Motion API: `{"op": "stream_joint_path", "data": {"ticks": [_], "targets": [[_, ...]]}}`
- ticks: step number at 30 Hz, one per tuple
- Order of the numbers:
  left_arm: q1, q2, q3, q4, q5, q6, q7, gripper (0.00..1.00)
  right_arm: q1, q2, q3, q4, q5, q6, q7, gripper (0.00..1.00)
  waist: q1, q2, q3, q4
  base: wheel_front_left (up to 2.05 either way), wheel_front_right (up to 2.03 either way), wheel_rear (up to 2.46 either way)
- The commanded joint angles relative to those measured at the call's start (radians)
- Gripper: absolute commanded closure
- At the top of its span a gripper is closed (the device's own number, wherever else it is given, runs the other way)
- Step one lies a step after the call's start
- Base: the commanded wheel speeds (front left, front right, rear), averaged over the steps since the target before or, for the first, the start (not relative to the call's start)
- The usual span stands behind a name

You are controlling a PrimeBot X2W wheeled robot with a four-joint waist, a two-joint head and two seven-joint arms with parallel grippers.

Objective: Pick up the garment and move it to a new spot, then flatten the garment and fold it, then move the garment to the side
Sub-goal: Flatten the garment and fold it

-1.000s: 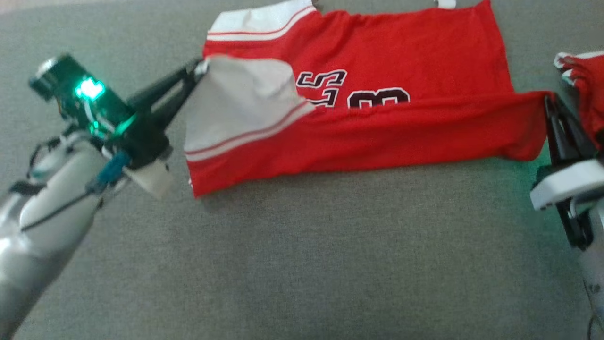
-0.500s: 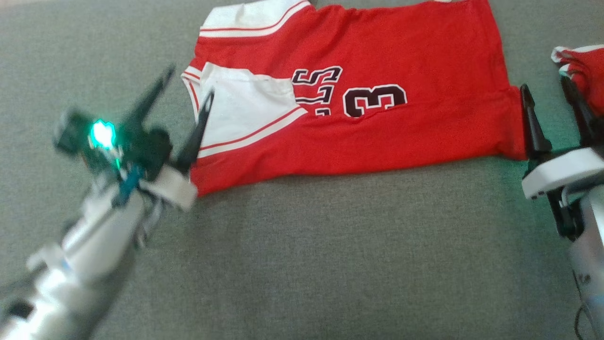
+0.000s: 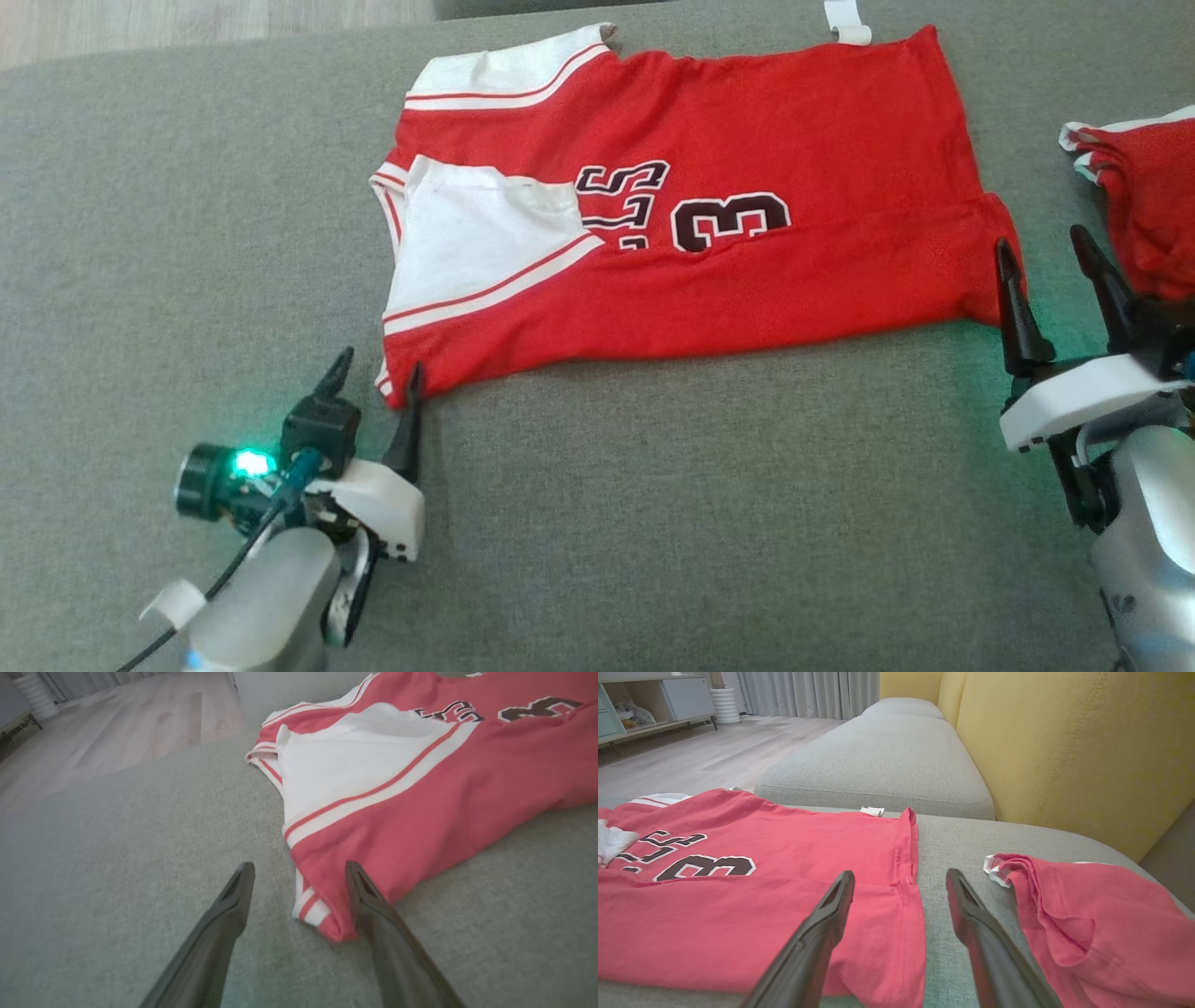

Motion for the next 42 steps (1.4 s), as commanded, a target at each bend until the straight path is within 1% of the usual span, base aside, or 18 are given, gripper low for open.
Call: {"op": "stream_joint_path", "data": {"ticks": [1, 5, 10, 12, 13, 14, 16, 18, 20, 25, 27, 29, 30, 31, 34, 37, 39, 42], "targets": [[-0.008, 0.011, 0.041, -0.018, -0.012, 0.004, 0.007, 0.0, 0.006, -0.009, 0.015, -0.021, 0.002, -0.001, -0.006, 0.0, 0.0001, 0.0, -0.002, -0.001, 0.0, 0.0, 0.0], [0.025, -0.005, 0.03, -0.029, -0.034, 0.005, 0.045, 0.0, 0.009, -0.006, 0.012, -0.007, 0.006, -0.001, -0.006, 0.0, 0.0001, 0.0, -0.01, -0.004, 0.0, 0.0, 0.0], [0.079, -0.019, 0.026, -0.067, -0.047, 0.042, 0.057, 0.0, 0.017, 0.005, 0.011, 0.005, 0.021, -0.001, -0.006, 0.0, 0.0001, 0.0, -0.017, -0.004, 0.0, 0.0, 0.0], [0.092, -0.021, 0.027, -0.081, -0.051, 0.054, 0.058, 0.36, 0.019, 0.008, 0.014, 0.008, 0.026, -0.001, -0.006, 0.0, 0.0001, 0.0, -0.016, -0.002, 0.0, 0.0, 0.0], [0.095, -0.02, 0.027, -0.088, -0.05, 0.057, 0.058, 0.51, 0.019, 0.008, 0.014, 0.01, 0.027, -0.001, -0.006, 0.0, 0.0001, 0.0, -0.015, 0.0, 0.0, 0.0, 0.0], [0.096, -0.019, 0.028, -0.095, -0.051, 0.06, 0.056, 0.58, 0.018, 0.007, 0.014, 0.012, 0.029, -0.001, -0.006, 0.0, 0.0001, 0.0, -0.013, 0.002, 0.0, 0.0, 0.0], [0.091, -0.016, 0.03, -0.109, -0.049, 0.061, 0.045, 0.78, 0.016, 0.005, 0.015, 0.017, 0.035, -0.001, -0.006, 0.0, 0.0001, 0.0, -0.01, 0.008, 0.0, 0.0, 0.0], [0.085, -0.012, 0.032, -0.12, -0.046, 0.061, 0.034, 0.93, 0.014, 0.003, 0.016, 0.024, 0.041, -0.001, -0.006, 0.0, 0.0001, 0.0, -0.009, 0.013, 0.0, 0.0, 0.0], [0.079, -0.008, 0.034, -0.128, -0.044, 0.06, 0.023, 1.0, 0.012, 0.0, 0.016, 0.031, 0.044, -0.001, -0.006, 0.0, 0.0001, 0.0, -0.009, 0.018, 0.0, 0.0, 0.0], [0.075, -0.006, 0.035, -0.141, -0.045, 0.05, -0.001, 1.0, 0.013, -0.002, 0.017, 0.04, 0.047, -0.001, -0.006, 0.0, 0.0001, 0.0, -0.016, 0.023, 0.0, 0.0, 0.0], [0.082, -0.01, 0.045, -0.148, -0.062, 0.046, -0.012, 1.0, 0.017, 0.0, 0.02, 0.045, 0.047, -0.001, -0.006, 0.0, 0.0001, 0.0, -0.023, 0.023, 0.0, 0.0, 0.0], [0.097, -0.014, 0.067, -0.165, -0.085, 0.053, -0.027, 1.0, 0.021, 0.003, 0.024, 0.05, 0.046, -0.001, -0.006, 0.0, 0.0001, 0.0, -0.033, 0.021, 0.0, 0.0, 0.0], [0.107, -0.017, 0.08, -0.178, -0.1, 0.056, -0.034, 0.64, 0.023, 0.004, 0.026, 0.052, 0.046, -0.001, -0.006, 0.0, 0.0001, 0.0, -0.036, 0.02, 0.0, 0.0, 0.0], [0.117, -0.02, 0.095, -0.193, -0.117, 0.059, -0.041, 0.0, 0.024, 0.005, 0.028, 0.054, 0.046, -0.001, -0.006, 0.0, 0.0001, 0.0, -0.039, 0.019, 0.0, 0.0, 0.0], [0.135, -0.021, 0.134, -0.24, -0.139, 0.08, -0.066, 0.0, 0.027, 0.009, 0.032, 0.057, 0.047, -0.001, -0.006, 0.0, 0.0001, 0.0, -0.046, 0.016, 0.0, 0.0, 0.0], [0.139, -0.026, 0.139, -0.265, -0.141, 0.099, -0.059, 0.0, 0.031, 0.011, 0.036, 0.057, 0.047, -0.001, -0.006, 0.0, 0.0001, 0.0, -0.047, 0.014, 0.0, 0.0, 0.0], [0.134, -0.035, 0.128, -0.251, -0.142, 0.108, -0.031, 0.0, 0.028, 0.011, 0.039, 0.058, 0.047, -0.001, -0.006, 0.0, 0.0001, 0.0, -0.043, 0.011, 0.0, 0.0, 0.0], [0.123, -0.05, 0.121, -0.191, -0.154, 0.107, -0.005, 0.0, 0.024, 0.015, 0.044, 0.057, 0.048, -0.001, -0.006, 0.0, 0.0001, 0.0, -0.037, 0.006, 0.0, 0.0, 0.0]]}}
